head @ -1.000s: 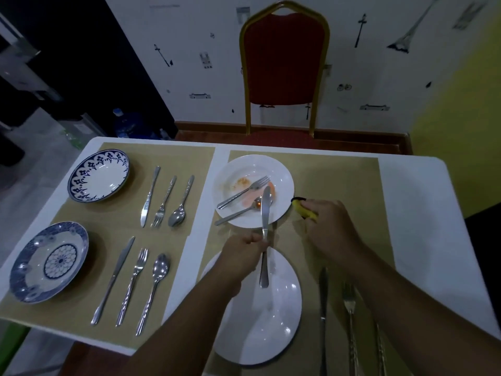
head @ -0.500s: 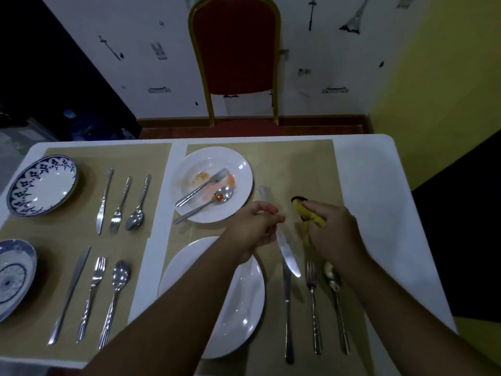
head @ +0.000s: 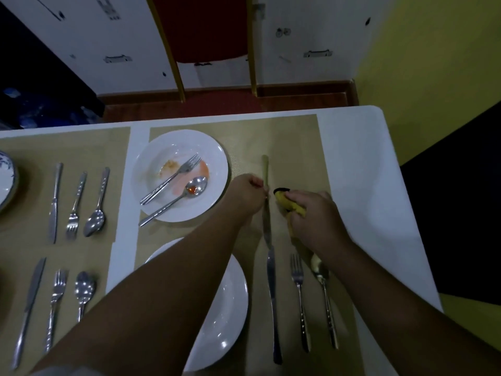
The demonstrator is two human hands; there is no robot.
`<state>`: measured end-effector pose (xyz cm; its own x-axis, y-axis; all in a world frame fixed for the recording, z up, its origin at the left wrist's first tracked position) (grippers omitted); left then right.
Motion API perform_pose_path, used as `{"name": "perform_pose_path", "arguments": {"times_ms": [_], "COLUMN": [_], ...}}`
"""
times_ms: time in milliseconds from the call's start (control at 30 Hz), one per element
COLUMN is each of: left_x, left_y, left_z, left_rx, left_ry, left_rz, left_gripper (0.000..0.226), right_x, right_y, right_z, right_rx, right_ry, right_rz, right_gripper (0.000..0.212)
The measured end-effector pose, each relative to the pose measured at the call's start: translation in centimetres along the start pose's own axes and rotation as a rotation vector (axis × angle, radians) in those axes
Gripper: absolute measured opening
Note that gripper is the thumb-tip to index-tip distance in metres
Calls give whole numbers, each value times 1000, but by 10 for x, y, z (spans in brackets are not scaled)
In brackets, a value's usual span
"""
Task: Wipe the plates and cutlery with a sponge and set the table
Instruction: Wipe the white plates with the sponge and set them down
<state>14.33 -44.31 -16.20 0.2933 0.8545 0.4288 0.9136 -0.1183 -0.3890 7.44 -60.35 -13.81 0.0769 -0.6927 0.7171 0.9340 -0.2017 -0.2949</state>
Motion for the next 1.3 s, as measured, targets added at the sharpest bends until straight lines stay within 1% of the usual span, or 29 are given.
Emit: {"name": "perform_pose_path", "arguments": {"times_ms": [100, 200, 233, 300, 333, 400, 433, 500, 600, 700, 833, 933, 1000, 1067, 1233, 1300], "left_x": [-1, 1, 2, 2, 0, -6, -11, -19, -25, -29, -18, 5, 25, 45, 107, 131], "left_y": [11, 8, 3, -12, -20, -35, -40, -44, -39, -36, -51, -70, -84, -98, -116, -112], "left_z": [-1, -1, -1, 0, 3, 15, 24, 38, 40, 32, 27, 31, 34, 36, 50, 57], "left_rx": [-36, -143, -201, -378, -472, -561, -565, -559, -545, -515, -554, -547, -471, -416, -335, -245], "left_ry": [97, 251, 291, 418, 504, 652, 706, 785, 834, 845, 798, 816, 780, 732, 630, 638], "left_rz": [-17, -52, -62, -50, -20, 81, 133, 201, 224, 232, 155, 83, 36, -18, -275, -321], "left_gripper": [10, 19, 24, 32, 37, 52, 59, 65, 67, 67, 69, 66, 63, 61, 47, 43], "right_x": [0, -1, -4, -11, -14, -21, -25, -31, -35, -31, -15, -8, -10, -18, -50, -66], "right_y": [9, 12, 11, 9, 8, 5, 4, 2, 2, 3, 0, -2, -4, -5, -8, -8], "right_z": [0, 5, 7, 5, 4, 1, 0, 0, -2, -2, 11, 30, 47, 65, 114, 131], "right_rx": [-35, 16, 41, 77, 88, 106, 124, 162, 152, 128, 102, 173, 205, 236, 309, 336], "right_ry": [-16, -21, -38, -86, -132, -246, -279, -257, -208, -150, -15, 35, 48, 26, 82, 92], "right_rz": [-17, -54, -59, -64, -72, -93, -92, -47, 3, 16, -83, -107, -94, -82, 27, 61], "right_gripper": [47, 51, 52, 53, 54, 56, 57, 61, 64, 60, 49, 44, 44, 50, 56, 56]}}
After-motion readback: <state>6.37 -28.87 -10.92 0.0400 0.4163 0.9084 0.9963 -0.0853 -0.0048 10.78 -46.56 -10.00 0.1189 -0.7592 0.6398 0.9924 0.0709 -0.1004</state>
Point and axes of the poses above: each hand's wrist, its own y-axis towards the middle knuckle, its own x-axis out of the back of the hand, z = x × y, the point moved 4 cm from there along y, towards the middle knuckle, and after that the axes turned 12 degrees about -x, right-handed, at the moved point
